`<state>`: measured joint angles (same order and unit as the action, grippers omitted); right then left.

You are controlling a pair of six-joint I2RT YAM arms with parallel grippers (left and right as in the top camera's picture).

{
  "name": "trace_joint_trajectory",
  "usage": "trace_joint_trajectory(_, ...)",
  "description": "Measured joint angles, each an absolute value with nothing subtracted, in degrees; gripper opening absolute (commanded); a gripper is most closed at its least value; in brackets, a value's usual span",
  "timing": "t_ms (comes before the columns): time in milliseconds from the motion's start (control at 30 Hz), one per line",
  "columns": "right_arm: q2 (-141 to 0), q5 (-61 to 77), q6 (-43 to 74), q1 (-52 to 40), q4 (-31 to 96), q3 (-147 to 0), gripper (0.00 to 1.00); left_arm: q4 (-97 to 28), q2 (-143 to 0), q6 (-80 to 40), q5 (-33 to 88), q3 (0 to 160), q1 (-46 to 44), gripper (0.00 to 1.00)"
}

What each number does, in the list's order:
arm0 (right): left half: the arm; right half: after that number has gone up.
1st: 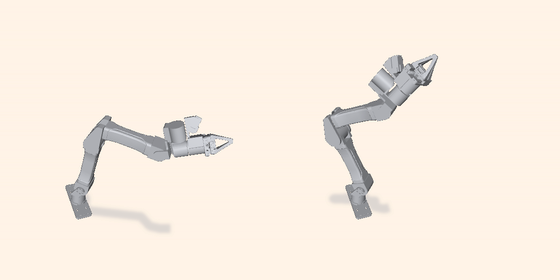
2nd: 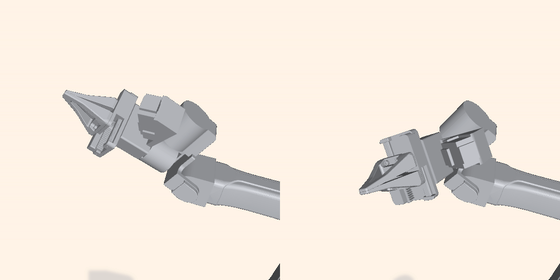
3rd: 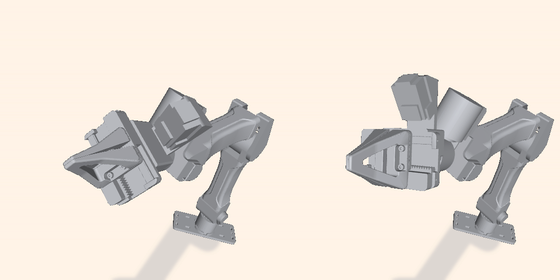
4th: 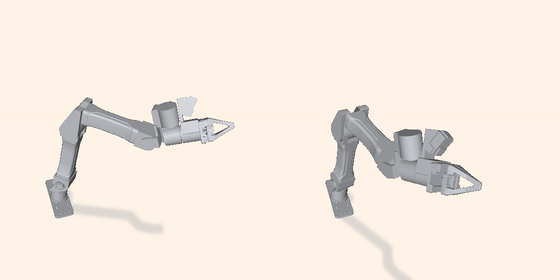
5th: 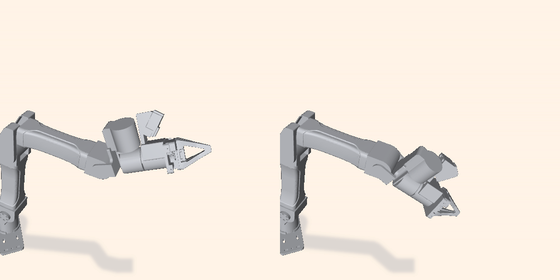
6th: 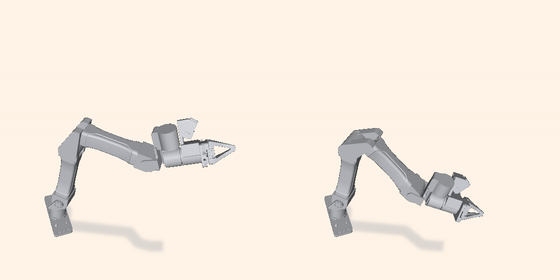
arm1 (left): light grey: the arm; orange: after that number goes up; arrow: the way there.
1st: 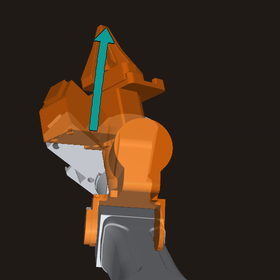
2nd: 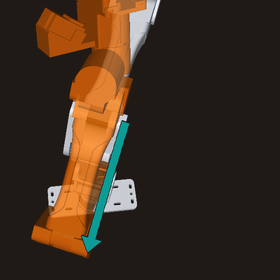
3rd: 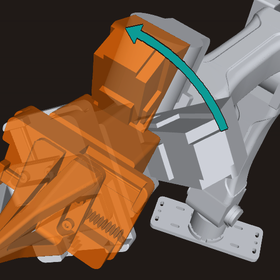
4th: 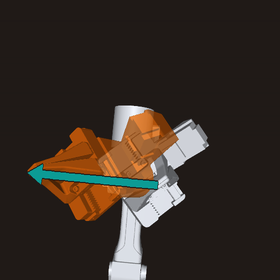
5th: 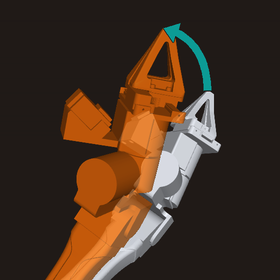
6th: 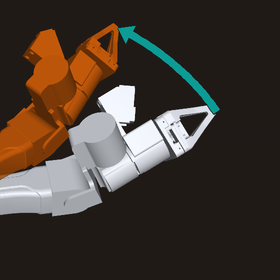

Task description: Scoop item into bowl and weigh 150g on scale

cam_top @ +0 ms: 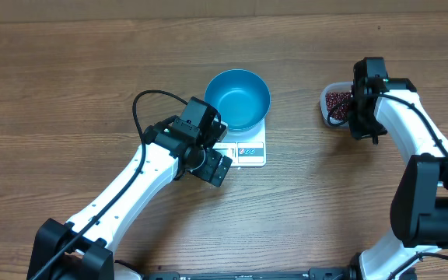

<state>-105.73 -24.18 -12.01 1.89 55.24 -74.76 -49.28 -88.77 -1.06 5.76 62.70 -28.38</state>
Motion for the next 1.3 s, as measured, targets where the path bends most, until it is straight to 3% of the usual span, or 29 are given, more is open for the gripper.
trace_joint_trajectory(767, -105.03, -18.04, -12.95, 2.26, 55.9, -74.46, 0.04, -49.28, -88.77, -1.06, 5.76, 62.7, -28.38, 1.0)
trace_joint_trajectory(1300, -104.18, -2.24, -14.44, 2.7, 56.03, -74.46, 0.04, -49.28, -88.77, -1.06, 5.76, 62.7, -28.38, 1.0)
